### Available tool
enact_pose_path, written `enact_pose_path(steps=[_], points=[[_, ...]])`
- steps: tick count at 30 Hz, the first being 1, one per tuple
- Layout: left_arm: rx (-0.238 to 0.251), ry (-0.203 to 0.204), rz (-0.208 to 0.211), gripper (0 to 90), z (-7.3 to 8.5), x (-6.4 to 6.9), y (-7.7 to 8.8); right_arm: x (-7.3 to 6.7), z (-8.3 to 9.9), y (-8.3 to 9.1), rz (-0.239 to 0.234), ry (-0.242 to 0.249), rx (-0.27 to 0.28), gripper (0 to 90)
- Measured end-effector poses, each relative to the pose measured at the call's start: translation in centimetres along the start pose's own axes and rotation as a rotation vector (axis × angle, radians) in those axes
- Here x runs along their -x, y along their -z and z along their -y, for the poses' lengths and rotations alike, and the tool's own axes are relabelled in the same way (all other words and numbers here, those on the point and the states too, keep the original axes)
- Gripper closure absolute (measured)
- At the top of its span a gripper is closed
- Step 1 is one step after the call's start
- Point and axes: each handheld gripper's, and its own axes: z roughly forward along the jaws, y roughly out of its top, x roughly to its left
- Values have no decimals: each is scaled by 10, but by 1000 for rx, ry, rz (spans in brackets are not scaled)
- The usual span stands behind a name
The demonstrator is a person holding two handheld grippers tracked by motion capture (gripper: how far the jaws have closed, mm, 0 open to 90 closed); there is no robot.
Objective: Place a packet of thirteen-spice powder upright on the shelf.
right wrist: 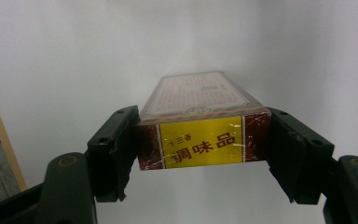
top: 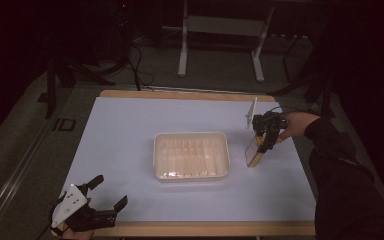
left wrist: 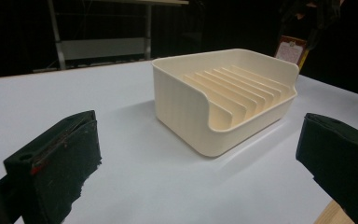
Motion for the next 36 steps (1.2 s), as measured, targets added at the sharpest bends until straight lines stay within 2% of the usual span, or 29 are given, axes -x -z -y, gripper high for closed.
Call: enact_pose_path(steps=[6,13,18,24,30,36], points=[[1,-1,0,0,0,0,0,-2,-1,3,1,19,-37,306],[4,-4,0,0,-1,1,-1,-6,-3,14,-3,20,-33,307],[4,-8,2,0,-1,1,-1,-12,-6,25,-7,33,-11,308],[5,-8,4,0,-1,1,-1,-20,-10,43,-14,23,27,309],[5,-11,8,0,-1,2,-2,-29,-16,60,0,72,74,310],[6,-13,9,0,-1,2,-2,-37,-24,79,9,98,113,311]])
